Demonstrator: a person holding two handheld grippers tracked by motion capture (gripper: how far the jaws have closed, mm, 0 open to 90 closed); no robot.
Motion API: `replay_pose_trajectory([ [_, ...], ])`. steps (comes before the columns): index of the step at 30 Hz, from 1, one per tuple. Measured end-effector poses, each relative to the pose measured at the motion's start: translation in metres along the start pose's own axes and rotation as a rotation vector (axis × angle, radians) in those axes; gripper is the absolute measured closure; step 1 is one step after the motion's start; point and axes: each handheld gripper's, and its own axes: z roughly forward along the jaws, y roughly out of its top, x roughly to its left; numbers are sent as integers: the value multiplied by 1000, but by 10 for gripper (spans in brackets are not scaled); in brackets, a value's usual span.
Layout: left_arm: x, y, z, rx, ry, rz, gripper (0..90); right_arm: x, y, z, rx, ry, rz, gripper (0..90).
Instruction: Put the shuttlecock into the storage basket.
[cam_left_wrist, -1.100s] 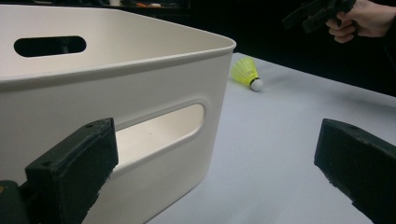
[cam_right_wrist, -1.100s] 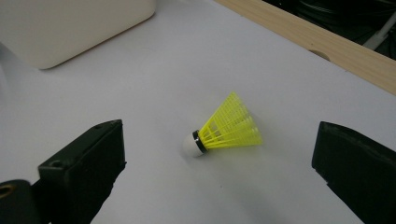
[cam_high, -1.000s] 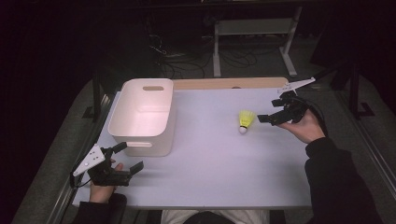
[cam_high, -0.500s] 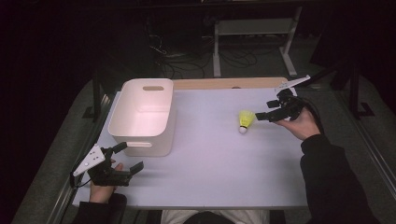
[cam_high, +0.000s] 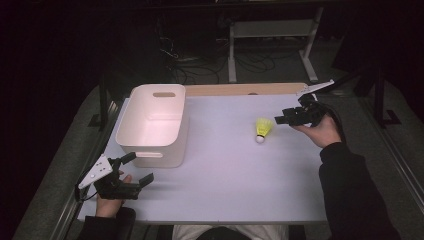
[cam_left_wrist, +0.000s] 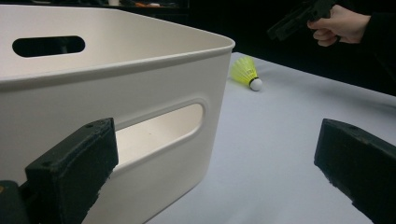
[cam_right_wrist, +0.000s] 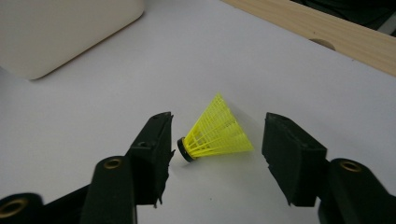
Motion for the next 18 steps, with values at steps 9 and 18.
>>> replay_pose_trajectory([
  [9, 0, 0, 0, 0, 1, 2, 0, -7, -2, 5, 21, 15, 12, 621],
  [18, 0, 0, 0, -1, 2, 2, 0, -12, -4, 11, 48, -21, 27, 831],
])
